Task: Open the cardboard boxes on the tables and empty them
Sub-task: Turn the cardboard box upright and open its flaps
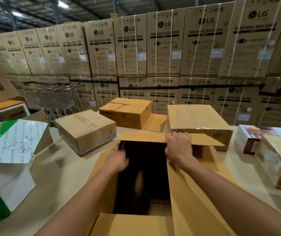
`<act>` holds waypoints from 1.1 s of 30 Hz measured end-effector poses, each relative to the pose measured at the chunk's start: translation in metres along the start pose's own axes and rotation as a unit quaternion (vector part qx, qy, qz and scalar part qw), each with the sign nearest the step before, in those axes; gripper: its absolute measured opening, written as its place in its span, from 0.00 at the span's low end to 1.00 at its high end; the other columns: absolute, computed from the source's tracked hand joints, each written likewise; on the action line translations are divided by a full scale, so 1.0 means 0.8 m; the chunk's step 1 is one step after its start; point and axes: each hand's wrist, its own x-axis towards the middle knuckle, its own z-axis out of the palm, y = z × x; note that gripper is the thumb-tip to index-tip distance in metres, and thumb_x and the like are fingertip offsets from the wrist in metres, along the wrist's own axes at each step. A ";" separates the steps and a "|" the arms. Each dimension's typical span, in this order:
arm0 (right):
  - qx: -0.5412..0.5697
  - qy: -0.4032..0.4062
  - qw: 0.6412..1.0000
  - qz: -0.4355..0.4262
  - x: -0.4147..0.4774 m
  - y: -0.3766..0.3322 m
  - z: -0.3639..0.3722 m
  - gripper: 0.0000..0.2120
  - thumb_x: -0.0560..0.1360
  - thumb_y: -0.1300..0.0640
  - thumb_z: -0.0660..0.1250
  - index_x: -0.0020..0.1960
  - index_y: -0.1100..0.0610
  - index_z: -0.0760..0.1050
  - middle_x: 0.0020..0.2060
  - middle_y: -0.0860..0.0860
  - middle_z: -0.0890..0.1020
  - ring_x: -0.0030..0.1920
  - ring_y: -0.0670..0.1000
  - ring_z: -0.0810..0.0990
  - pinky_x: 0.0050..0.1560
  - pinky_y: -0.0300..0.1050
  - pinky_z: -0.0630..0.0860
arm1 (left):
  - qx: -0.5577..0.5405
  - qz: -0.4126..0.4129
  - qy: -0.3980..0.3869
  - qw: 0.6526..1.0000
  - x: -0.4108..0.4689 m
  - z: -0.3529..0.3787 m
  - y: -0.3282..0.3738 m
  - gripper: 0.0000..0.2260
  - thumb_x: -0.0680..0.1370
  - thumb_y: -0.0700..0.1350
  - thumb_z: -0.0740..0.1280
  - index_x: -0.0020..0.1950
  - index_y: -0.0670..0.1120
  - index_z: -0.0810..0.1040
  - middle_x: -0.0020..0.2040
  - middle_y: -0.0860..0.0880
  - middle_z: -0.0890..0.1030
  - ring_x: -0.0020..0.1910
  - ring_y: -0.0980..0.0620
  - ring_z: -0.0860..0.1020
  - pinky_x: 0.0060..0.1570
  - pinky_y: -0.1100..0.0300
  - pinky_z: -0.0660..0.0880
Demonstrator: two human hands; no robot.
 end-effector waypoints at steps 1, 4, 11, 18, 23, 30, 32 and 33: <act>-0.001 0.028 1.000 -0.002 0.017 0.002 -0.004 0.07 0.77 0.52 0.65 0.54 0.52 0.75 0.53 0.51 0.81 0.54 0.53 0.78 0.60 0.55 0.74 | 0.006 -0.020 -0.001 1.000 0.010 -0.001 0.000 0.33 0.80 0.51 0.63 0.82 0.46 0.51 0.80 0.40 0.52 0.76 0.38 0.59 0.71 0.45 0.67; -0.017 0.104 0.994 -0.007 0.069 0.010 -0.014 0.07 0.74 0.54 0.65 0.51 0.52 0.75 0.44 0.49 0.81 0.45 0.52 0.78 0.51 0.51 0.73 | 0.034 -0.041 0.009 0.999 0.036 0.000 -0.008 0.38 0.80 0.46 0.63 0.82 0.50 0.42 0.77 0.42 0.60 0.67 0.39 0.73 0.60 0.47 0.75; -0.067 0.195 0.977 0.056 0.172 0.035 -0.005 0.37 0.70 0.50 0.74 0.75 0.51 0.64 0.73 0.61 0.66 0.74 0.64 0.63 0.71 0.75 0.53 | -0.029 0.014 0.064 0.997 0.094 -0.012 -0.054 0.35 0.81 0.47 0.63 0.82 0.57 0.45 0.69 0.47 0.75 0.61 0.48 0.78 0.57 0.51 0.79; -0.057 0.007 0.989 0.134 0.211 0.032 0.047 0.41 0.79 0.36 0.59 0.82 0.50 0.42 0.80 0.61 0.37 0.79 0.65 0.37 0.74 0.71 0.44 | -0.042 0.058 0.067 0.995 0.135 -0.019 -0.102 0.41 0.78 0.38 0.67 0.82 0.55 0.45 0.69 0.48 0.75 0.57 0.56 0.78 0.47 0.64 0.76; 0.066 -0.187 0.968 0.151 0.173 0.017 0.130 0.26 0.84 0.39 0.45 0.70 0.51 0.71 0.67 0.57 0.75 0.67 0.60 0.73 0.67 0.63 0.69 | -0.098 0.076 0.079 0.989 0.147 -0.007 -0.109 0.38 0.79 0.39 0.66 0.82 0.57 0.49 0.72 0.49 0.72 0.65 0.52 0.76 0.59 0.58 0.76; 0.071 -0.164 0.968 0.174 0.164 0.008 0.142 0.31 0.82 0.33 0.43 0.63 0.50 0.77 0.58 0.53 0.82 0.59 0.56 0.78 0.64 0.60 0.69 | -0.198 0.036 0.037 0.979 0.171 0.004 -0.112 0.34 0.80 0.36 0.64 0.81 0.54 0.55 0.71 0.47 0.73 0.63 0.49 0.76 0.51 0.62 0.74; 0.052 -0.150 0.971 0.180 0.158 -0.004 0.137 0.31 0.81 0.33 0.45 0.68 0.51 0.73 0.64 0.55 0.79 0.66 0.58 0.74 0.69 0.64 0.62 | -0.245 0.026 0.011 0.969 0.181 0.001 -0.117 0.31 0.80 0.37 0.63 0.80 0.53 0.58 0.67 0.46 0.75 0.58 0.49 0.78 0.53 0.54 0.79; 0.040 -0.150 0.971 0.181 0.153 -0.011 0.132 0.32 0.80 0.32 0.46 0.72 0.50 0.70 0.69 0.56 0.75 0.70 0.59 0.70 0.72 0.67 0.58 | -0.260 0.022 -0.003 0.965 0.184 0.000 -0.117 0.29 0.80 0.37 0.63 0.79 0.52 0.61 0.65 0.46 0.76 0.55 0.49 0.78 0.52 0.51 0.80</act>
